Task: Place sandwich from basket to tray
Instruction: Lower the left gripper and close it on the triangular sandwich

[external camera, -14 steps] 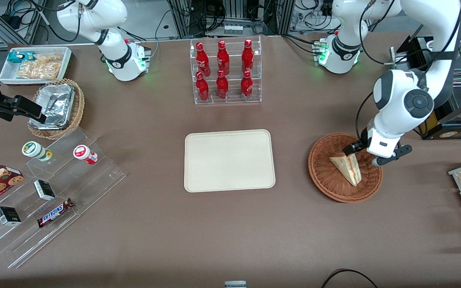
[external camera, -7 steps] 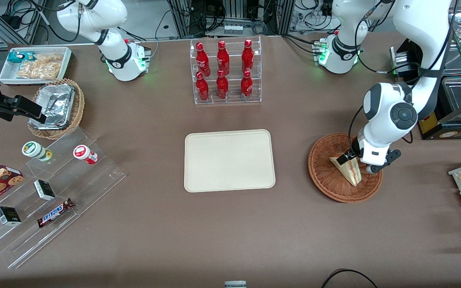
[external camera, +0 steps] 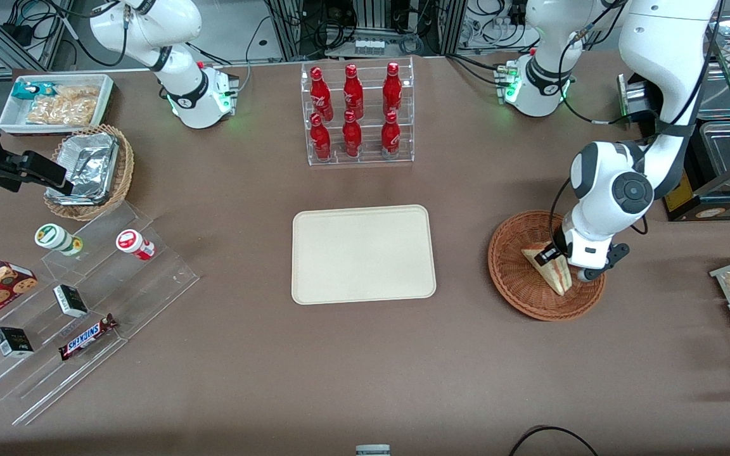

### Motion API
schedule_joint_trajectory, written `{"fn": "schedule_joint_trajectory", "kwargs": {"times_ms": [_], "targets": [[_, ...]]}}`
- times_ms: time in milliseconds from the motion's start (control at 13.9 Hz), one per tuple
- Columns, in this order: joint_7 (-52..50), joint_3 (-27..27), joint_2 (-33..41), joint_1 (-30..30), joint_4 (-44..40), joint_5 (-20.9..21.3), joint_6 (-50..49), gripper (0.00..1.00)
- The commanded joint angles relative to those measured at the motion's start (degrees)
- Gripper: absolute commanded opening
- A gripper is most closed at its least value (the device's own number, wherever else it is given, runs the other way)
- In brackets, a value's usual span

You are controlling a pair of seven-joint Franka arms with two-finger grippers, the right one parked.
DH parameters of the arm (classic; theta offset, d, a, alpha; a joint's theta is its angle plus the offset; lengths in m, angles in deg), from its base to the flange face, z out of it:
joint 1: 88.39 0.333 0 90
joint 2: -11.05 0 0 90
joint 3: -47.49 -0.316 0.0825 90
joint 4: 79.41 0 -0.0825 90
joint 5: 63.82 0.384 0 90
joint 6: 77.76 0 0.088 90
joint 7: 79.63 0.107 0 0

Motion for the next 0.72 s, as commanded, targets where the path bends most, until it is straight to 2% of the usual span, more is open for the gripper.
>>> {"fn": "schedule_joint_trajectory", "kwargs": {"times_ms": [0, 360, 577, 649], "targets": [[-0.4, 0.0, 1.6, -0.3, -1.5, 0.4, -2.9, 0.07], [7.8, 0.3, 1.8, -4.2, -15.4, 1.6, -28.8, 0.05], [15.1, 0.6, 1.5, -8.5, -16.5, 0.7, -29.3, 0.06], [14.8, 1.3, -0.3, -10.4, -19.0, 0.4, -29.5, 0.06]]}}
